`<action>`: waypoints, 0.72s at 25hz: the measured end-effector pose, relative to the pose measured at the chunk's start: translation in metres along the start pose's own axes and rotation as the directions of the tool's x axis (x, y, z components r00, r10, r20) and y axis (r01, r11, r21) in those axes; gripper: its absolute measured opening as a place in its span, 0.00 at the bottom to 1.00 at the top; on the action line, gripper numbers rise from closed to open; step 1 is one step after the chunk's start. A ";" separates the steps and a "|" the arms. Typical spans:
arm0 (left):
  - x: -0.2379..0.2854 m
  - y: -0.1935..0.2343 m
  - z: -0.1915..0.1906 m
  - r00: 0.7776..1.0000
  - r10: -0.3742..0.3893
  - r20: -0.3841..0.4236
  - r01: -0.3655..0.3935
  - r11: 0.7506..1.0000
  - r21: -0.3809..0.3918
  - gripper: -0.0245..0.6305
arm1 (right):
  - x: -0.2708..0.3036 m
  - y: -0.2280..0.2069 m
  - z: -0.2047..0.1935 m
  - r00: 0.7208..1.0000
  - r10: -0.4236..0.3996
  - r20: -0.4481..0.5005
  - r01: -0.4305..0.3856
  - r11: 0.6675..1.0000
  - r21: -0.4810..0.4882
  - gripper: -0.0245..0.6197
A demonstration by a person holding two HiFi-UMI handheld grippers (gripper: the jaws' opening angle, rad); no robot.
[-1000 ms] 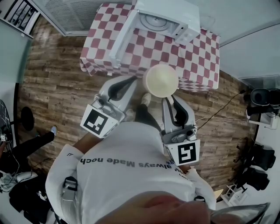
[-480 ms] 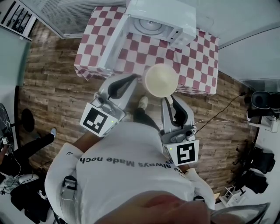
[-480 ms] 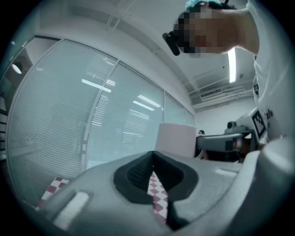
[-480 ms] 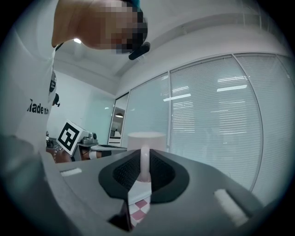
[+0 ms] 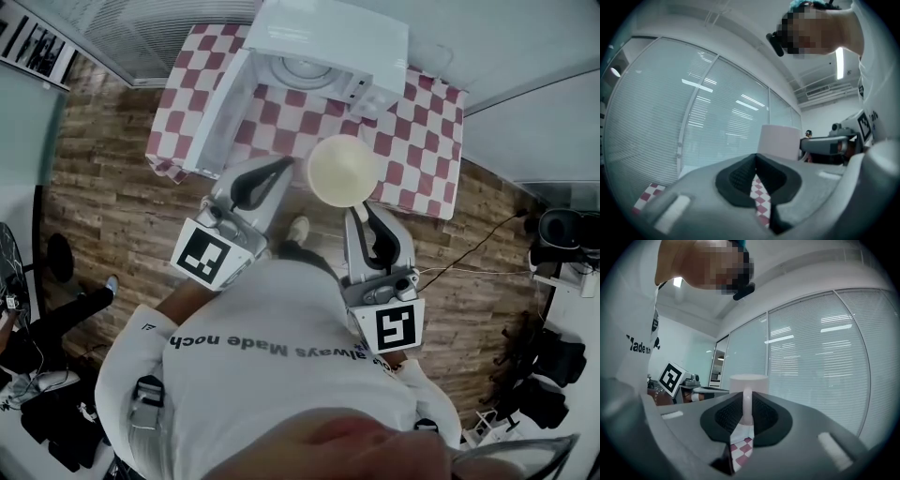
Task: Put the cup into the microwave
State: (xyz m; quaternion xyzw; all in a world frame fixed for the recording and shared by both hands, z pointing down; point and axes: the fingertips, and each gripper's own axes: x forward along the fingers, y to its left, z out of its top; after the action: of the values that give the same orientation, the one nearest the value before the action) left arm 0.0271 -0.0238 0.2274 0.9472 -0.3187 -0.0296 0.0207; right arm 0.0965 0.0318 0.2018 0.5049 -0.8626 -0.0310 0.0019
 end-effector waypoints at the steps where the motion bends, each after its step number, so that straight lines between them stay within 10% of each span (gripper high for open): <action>1: 0.008 0.000 0.000 1.000 0.004 0.000 -0.004 1.000 0.003 0.04 | 0.001 -0.008 -0.001 1.000 0.004 0.000 -0.004 1.000 -0.002 0.10; 18: 0.056 0.026 -0.004 0.997 0.067 0.027 -0.067 0.998 -0.002 0.04 | 0.028 -0.060 -0.014 1.000 0.029 0.004 -0.029 1.000 -0.008 0.10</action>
State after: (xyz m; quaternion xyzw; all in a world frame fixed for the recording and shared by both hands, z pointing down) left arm 0.0563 -0.0778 0.2309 0.9355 -0.3505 -0.0420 0.0178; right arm 0.1355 -0.0231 0.2111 0.4923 -0.8697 -0.0354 0.0024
